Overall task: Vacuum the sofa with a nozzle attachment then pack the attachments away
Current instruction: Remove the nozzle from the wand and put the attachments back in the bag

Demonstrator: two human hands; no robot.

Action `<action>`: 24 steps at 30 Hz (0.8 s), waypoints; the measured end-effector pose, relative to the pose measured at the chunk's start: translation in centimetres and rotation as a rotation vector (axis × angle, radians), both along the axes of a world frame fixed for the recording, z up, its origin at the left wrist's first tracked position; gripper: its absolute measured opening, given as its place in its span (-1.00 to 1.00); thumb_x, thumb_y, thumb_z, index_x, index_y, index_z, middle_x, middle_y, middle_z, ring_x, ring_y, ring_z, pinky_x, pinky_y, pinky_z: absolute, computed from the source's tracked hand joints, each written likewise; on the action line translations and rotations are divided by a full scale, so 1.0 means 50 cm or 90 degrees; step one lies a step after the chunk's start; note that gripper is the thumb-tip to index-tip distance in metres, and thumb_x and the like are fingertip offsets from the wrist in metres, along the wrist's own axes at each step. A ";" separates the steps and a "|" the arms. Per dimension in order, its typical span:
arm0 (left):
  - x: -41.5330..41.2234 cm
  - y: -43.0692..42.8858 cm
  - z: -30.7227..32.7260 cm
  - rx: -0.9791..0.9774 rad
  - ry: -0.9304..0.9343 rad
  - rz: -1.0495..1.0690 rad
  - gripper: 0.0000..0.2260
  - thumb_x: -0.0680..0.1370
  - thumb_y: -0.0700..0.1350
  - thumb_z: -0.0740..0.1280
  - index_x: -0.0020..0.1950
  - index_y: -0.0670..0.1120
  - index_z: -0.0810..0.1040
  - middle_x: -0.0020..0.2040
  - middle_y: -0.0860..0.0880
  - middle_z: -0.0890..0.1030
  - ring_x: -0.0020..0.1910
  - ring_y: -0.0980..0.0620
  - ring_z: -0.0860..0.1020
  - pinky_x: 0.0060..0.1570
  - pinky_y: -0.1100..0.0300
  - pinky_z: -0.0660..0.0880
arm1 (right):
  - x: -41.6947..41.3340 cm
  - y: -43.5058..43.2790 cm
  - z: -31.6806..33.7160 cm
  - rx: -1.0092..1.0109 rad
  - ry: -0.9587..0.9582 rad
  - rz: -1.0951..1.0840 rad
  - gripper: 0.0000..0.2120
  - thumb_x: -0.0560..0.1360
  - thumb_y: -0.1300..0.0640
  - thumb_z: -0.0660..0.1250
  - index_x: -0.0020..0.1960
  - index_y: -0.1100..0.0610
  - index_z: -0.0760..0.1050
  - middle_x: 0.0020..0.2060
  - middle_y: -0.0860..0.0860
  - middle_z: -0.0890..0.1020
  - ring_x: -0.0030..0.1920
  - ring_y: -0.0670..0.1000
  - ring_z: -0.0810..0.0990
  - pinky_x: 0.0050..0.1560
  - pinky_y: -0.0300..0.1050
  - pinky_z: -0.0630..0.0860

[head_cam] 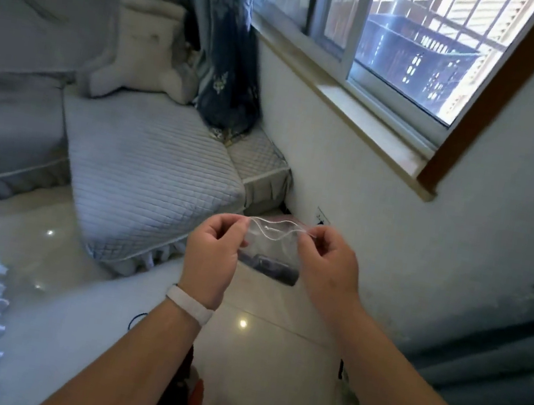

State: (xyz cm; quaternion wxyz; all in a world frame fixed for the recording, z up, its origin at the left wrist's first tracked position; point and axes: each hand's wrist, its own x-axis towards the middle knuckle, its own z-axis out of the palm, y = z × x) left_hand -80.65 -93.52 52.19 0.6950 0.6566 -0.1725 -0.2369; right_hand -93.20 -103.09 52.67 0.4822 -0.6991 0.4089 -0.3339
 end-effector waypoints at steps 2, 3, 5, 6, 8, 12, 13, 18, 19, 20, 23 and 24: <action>-0.003 0.023 0.010 0.004 0.001 0.059 -0.90 0.58 -0.21 0.37 -0.12 -0.10 0.63 -0.29 -0.05 0.61 -0.30 0.09 0.56 -0.22 0.18 0.53 | 0.002 0.005 0.010 0.007 -0.014 0.041 -0.86 0.54 0.21 0.35 -0.20 0.15 0.52 -0.37 -0.02 0.51 -0.39 -0.18 0.42 -0.39 -0.35 0.38; -0.007 0.035 0.014 0.008 0.003 0.083 -0.90 0.58 -0.20 0.37 -0.12 -0.09 0.63 -0.30 -0.05 0.61 -0.29 0.08 0.56 -0.22 0.17 0.51 | 0.002 0.007 0.015 0.012 -0.017 0.062 -0.87 0.54 0.21 0.34 -0.19 0.15 0.53 -0.36 -0.01 0.51 -0.39 -0.18 0.42 -0.38 -0.35 0.38; -0.019 0.061 0.019 0.017 0.007 0.127 -0.89 0.58 -0.18 0.37 -0.13 -0.08 0.64 -0.31 -0.04 0.61 -0.28 0.06 0.55 -0.20 0.15 0.50 | -0.001 0.009 0.023 0.013 -0.011 0.108 -0.87 0.54 0.17 0.34 -0.19 0.08 0.54 -0.35 -0.02 0.54 -0.37 -0.18 0.44 -0.37 -0.31 0.41; -0.027 0.074 0.021 0.023 0.007 0.150 -0.88 0.58 -0.18 0.37 -0.14 -0.07 0.64 -0.31 -0.03 0.61 -0.28 0.06 0.56 -0.21 0.16 0.50 | -0.003 0.010 0.027 0.011 -0.011 0.132 -0.86 0.54 0.17 0.33 -0.20 0.05 0.53 -0.35 -0.03 0.55 -0.37 -0.18 0.45 -0.36 -0.31 0.42; -0.048 0.100 0.026 0.033 0.006 0.200 -0.89 0.58 -0.19 0.38 -0.13 -0.09 0.64 -0.32 -0.01 0.61 -0.31 0.11 0.56 -0.26 0.23 0.51 | -0.009 0.016 0.031 0.017 -0.011 0.187 -0.84 0.55 0.18 0.33 -0.21 0.03 0.52 -0.36 -0.05 0.54 -0.37 -0.18 0.44 -0.36 -0.33 0.42; -0.090 0.156 0.032 0.046 0.005 0.307 -0.90 0.58 -0.21 0.38 -0.13 -0.11 0.63 -0.33 0.00 0.61 -0.35 0.15 0.56 -0.31 0.28 0.50 | -0.012 0.050 0.033 0.046 -0.033 0.263 -0.79 0.54 0.21 0.35 -0.24 0.01 0.52 -0.40 -0.11 0.52 -0.42 -0.22 0.42 -0.40 -0.40 0.38; -0.100 0.174 0.034 0.049 0.007 0.333 -0.90 0.58 -0.22 0.38 -0.14 -0.11 0.63 -0.34 0.00 0.61 -0.35 0.15 0.55 -0.31 0.29 0.50 | -0.012 0.063 0.034 0.057 -0.030 0.285 -0.79 0.54 0.22 0.34 -0.24 0.02 0.51 -0.40 -0.10 0.52 -0.43 -0.22 0.41 -0.41 -0.40 0.38; -0.143 0.275 0.055 0.071 0.005 0.434 -0.90 0.57 -0.23 0.38 -0.13 -0.12 0.63 -0.32 -0.02 0.61 -0.34 0.13 0.56 -0.35 0.32 0.51 | -0.002 0.139 0.042 0.097 -0.004 0.392 -0.89 0.54 0.19 0.33 -0.17 0.10 0.55 -0.35 -0.01 0.53 -0.39 -0.14 0.41 -0.33 -0.21 0.42; -0.147 0.297 0.061 0.071 0.003 0.454 -0.90 0.57 -0.24 0.38 -0.13 -0.13 0.64 -0.31 -0.02 0.61 -0.33 0.11 0.56 -0.35 0.32 0.51 | 0.001 0.156 0.044 0.106 0.003 0.418 -0.89 0.54 0.18 0.33 -0.15 0.09 0.55 -0.34 0.00 0.53 -0.37 -0.12 0.42 -0.33 -0.19 0.43; -0.149 0.318 0.065 0.074 0.001 0.470 -0.91 0.57 -0.23 0.37 -0.12 -0.13 0.64 -0.31 -0.02 0.62 -0.31 0.10 0.57 -0.34 0.31 0.51 | 0.005 0.173 0.047 0.113 0.011 0.441 -0.89 0.55 0.17 0.32 -0.15 0.08 0.55 -0.33 0.00 0.54 -0.37 -0.10 0.43 -0.33 -0.19 0.43; -0.153 0.375 0.078 0.084 -0.006 0.510 -0.92 0.57 -0.22 0.37 -0.09 -0.13 0.65 -0.27 -0.03 0.63 -0.30 0.10 0.58 -0.27 0.25 0.52 | 0.021 0.224 0.063 0.100 0.017 0.489 -0.89 0.57 0.16 0.31 -0.13 0.10 0.55 -0.32 0.00 0.55 -0.39 -0.10 0.41 -0.38 -0.25 0.40; -0.154 0.393 0.083 0.083 -0.004 0.524 -0.93 0.57 -0.22 0.38 -0.09 -0.13 0.65 -0.27 -0.03 0.63 -0.30 0.11 0.58 -0.26 0.24 0.52 | 0.029 0.242 0.068 0.096 0.013 0.503 -0.88 0.58 0.16 0.31 -0.13 0.10 0.55 -0.33 0.00 0.55 -0.39 -0.11 0.41 -0.38 -0.26 0.39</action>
